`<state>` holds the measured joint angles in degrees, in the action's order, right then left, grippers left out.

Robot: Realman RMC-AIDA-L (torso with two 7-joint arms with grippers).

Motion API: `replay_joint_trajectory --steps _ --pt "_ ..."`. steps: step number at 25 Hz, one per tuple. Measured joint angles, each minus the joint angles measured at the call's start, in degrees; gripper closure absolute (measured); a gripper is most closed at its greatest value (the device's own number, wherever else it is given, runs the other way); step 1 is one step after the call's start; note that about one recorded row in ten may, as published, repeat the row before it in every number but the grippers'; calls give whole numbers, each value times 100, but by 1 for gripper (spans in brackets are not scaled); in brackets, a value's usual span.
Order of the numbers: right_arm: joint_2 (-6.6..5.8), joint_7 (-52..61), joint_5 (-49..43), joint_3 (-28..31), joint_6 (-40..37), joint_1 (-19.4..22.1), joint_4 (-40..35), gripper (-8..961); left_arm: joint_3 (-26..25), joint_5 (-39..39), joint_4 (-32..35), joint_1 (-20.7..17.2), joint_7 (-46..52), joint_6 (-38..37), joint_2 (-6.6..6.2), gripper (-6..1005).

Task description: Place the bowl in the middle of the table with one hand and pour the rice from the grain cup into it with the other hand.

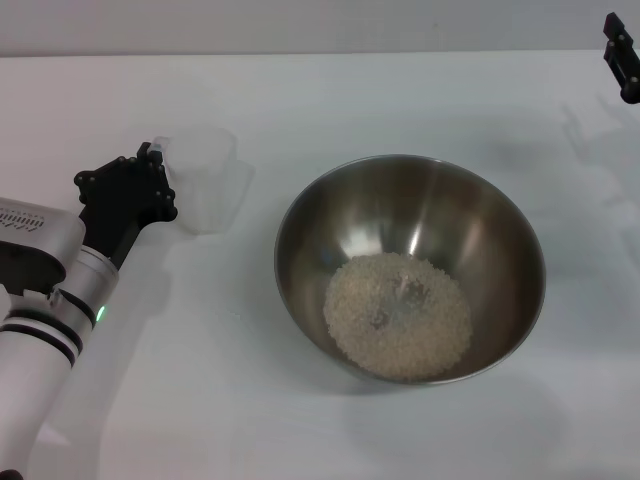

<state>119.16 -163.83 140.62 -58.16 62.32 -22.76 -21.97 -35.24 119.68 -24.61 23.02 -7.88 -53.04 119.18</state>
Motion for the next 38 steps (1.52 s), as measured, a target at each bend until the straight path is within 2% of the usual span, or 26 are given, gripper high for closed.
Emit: replay_joint_trajectory --steps 12,16,22,24,25,27,31,38 --pt "2 1 0 -11 0 6 1 462 17 -26 9 3 79 151 -5 904" --pt "2 0 0 -11 0 12 0 461 17 10 33 -63 624 150 -44 901" --pt "2 0 0 -10 -3 63 0 460 58 29 124 -330 1033 -144 -65 716" --pt "3 1 0 -10 -1 77 73 460 138 122 194 -628 1221 -764 -63 596" --pt "3 1 0 -10 -1 77 73 460 138 122 194 -628 1221 -764 -63 537" --pt "7 4 0 -38 32 83 163 460 193 178 254 -811 1324 -1326 -40 417" --pt "16 18 1 -252 204 87 420 459 216 192 261 -972 1378 -2189 -11 305" --pt "-3 112 0 -453 717 106 856 458 219 209 278 -844 1380 -2352 -9 292"
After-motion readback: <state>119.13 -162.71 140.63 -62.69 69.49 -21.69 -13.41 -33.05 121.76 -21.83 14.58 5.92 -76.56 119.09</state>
